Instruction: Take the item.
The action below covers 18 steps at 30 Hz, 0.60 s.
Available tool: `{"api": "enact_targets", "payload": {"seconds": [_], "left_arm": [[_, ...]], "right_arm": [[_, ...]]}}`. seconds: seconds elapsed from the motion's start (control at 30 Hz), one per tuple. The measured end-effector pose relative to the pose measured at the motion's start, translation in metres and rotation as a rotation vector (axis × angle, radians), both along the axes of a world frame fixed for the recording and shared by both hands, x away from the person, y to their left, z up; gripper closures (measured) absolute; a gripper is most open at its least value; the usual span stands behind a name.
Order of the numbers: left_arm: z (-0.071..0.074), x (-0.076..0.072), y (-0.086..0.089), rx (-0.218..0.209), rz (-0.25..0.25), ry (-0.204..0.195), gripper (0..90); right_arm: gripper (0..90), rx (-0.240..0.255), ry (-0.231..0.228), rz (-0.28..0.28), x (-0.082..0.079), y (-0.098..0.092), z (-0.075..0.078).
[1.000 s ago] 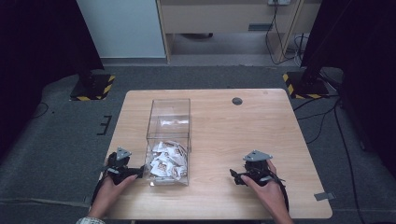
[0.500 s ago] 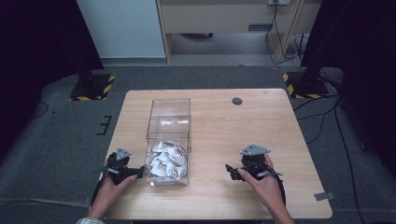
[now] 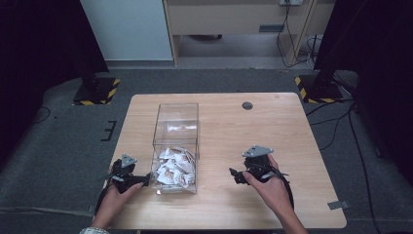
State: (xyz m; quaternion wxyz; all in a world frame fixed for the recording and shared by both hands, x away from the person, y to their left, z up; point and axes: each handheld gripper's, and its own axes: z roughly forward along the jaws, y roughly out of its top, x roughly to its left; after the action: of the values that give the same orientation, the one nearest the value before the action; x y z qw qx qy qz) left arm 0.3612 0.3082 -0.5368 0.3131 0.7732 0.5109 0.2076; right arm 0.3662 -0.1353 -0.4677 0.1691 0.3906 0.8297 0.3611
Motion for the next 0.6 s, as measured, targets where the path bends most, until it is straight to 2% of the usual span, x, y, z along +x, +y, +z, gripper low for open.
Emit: {"api": "enact_targets", "payload": {"seconds": [0.3,0.43,0.6], "left_arm": [[0.0,0.0,0.001,0.0,-0.004,0.0,0.0],[0.0,-0.001,0.0,-0.001,-0.003,0.0,0.0],[0.0,-0.001,0.0,-0.001,0.002,0.0,0.0]], "right_arm": [[11.6,-0.006,-0.001,0.022,0.008,0.014,0.017],[9.6,-0.024,-0.011,0.049,0.011,0.021,0.03],[9.4,-0.02,0.008,0.053,0.016,0.025,0.039]]}}
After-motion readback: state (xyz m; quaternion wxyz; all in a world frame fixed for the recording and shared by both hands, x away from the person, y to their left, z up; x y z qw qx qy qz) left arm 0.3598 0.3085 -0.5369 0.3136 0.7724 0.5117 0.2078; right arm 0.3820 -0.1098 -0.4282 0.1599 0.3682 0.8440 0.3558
